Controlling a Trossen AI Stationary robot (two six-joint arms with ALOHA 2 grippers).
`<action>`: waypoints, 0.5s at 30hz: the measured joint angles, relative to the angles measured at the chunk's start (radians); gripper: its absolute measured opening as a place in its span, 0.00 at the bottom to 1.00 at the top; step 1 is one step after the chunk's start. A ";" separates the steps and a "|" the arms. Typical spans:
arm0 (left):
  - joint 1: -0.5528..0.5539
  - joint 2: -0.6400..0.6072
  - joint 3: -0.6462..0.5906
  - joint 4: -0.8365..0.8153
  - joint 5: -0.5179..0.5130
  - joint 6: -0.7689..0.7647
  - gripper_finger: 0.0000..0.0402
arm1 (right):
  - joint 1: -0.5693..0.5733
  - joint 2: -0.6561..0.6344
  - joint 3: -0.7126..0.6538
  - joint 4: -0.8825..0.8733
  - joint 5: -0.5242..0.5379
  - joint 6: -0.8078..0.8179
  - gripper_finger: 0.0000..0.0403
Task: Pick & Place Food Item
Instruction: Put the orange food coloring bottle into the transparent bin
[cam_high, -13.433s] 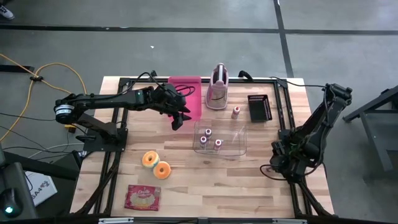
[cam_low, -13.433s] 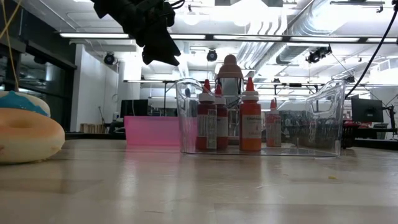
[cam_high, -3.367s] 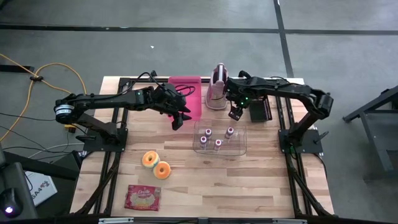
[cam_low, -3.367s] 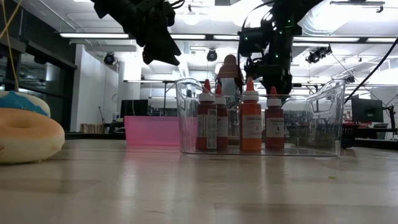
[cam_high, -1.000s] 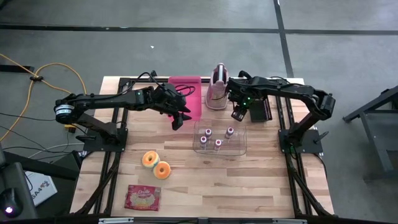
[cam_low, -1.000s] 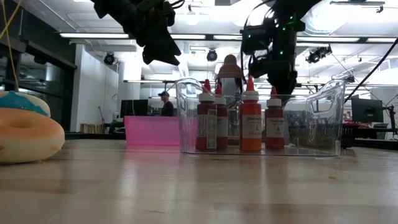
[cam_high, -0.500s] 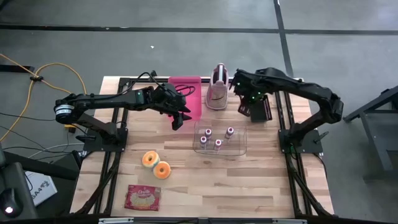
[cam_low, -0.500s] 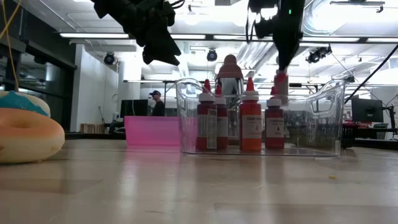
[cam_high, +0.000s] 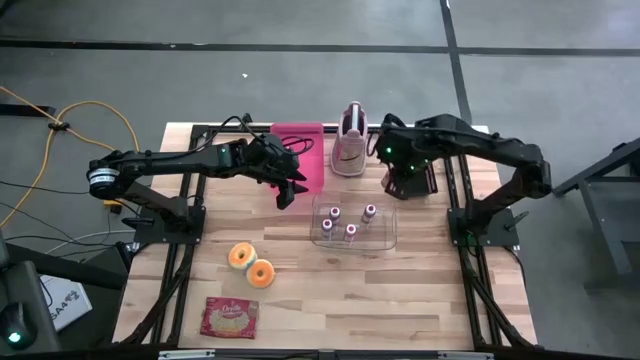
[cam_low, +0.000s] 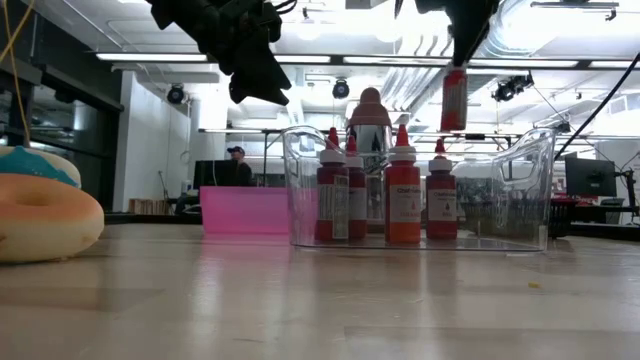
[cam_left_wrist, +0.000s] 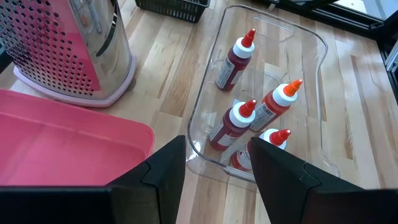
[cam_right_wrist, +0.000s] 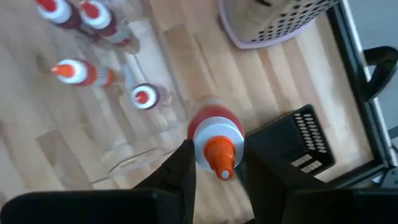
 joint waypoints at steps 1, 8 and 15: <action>0.000 0.000 0.000 0.000 0.000 0.000 0.43 | 0.018 0.000 0.000 -0.002 -0.002 0.015 0.24; 0.000 0.000 0.000 0.000 0.000 0.000 0.43 | 0.156 0.000 0.000 -0.003 -0.031 0.119 0.24; 0.000 0.000 0.000 0.000 0.000 0.000 0.43 | 0.284 0.009 0.000 -0.004 -0.033 0.234 0.24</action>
